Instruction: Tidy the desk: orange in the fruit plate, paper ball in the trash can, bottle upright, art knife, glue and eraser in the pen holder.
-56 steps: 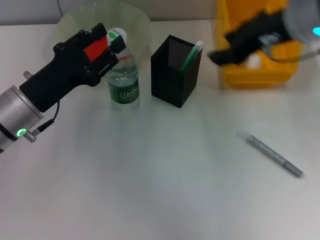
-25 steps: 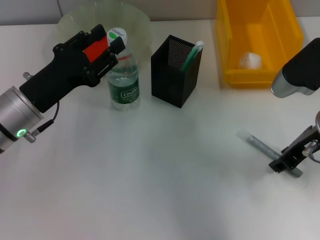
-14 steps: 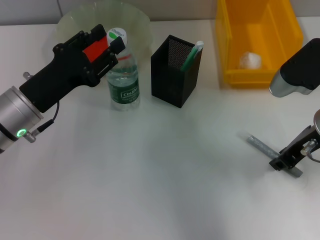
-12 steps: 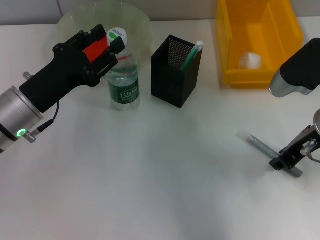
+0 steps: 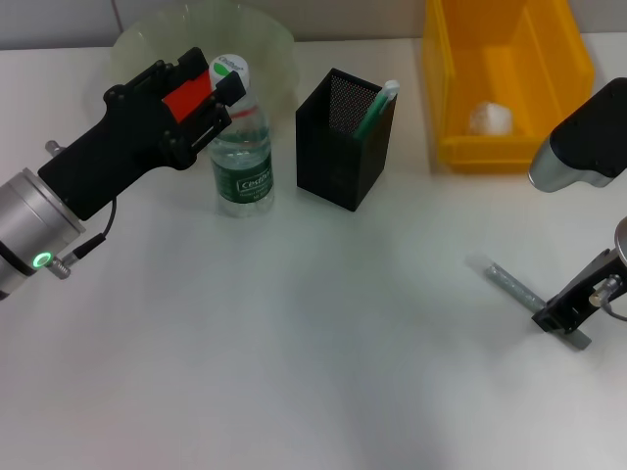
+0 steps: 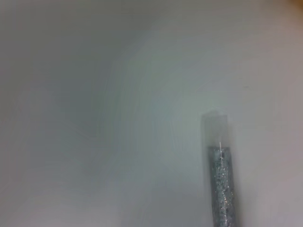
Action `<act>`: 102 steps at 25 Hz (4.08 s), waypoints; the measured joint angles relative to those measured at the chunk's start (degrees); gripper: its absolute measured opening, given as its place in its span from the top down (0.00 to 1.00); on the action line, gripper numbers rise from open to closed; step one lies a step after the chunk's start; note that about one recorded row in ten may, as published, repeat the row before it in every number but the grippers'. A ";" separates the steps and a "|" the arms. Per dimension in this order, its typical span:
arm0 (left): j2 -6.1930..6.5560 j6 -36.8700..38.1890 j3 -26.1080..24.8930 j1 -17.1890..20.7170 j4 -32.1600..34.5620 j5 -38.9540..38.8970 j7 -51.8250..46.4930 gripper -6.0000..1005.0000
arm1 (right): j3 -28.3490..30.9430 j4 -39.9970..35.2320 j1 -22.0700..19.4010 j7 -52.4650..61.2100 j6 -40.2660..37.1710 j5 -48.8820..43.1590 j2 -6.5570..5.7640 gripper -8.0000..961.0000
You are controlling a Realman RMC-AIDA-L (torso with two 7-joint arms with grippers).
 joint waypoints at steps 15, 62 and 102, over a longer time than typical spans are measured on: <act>0.00 0.15 0.00 -0.37 0.00 0.00 0.00 0.44 | 10.87 -5.60 -6.00 -10.43 6.76 16.60 -0.08 0.83; -0.03 0.66 -1.50 -1.34 0.21 -1.48 3.16 0.44 | 5.42 59.10 14.03 -100.34 29.38 102.93 0.43 0.83; 0.96 18.78 -0.52 -2.55 9.89 23.59 -10.63 0.44 | 30.77 26.82 -8.50 -74.39 -16.49 65.74 -1.38 0.56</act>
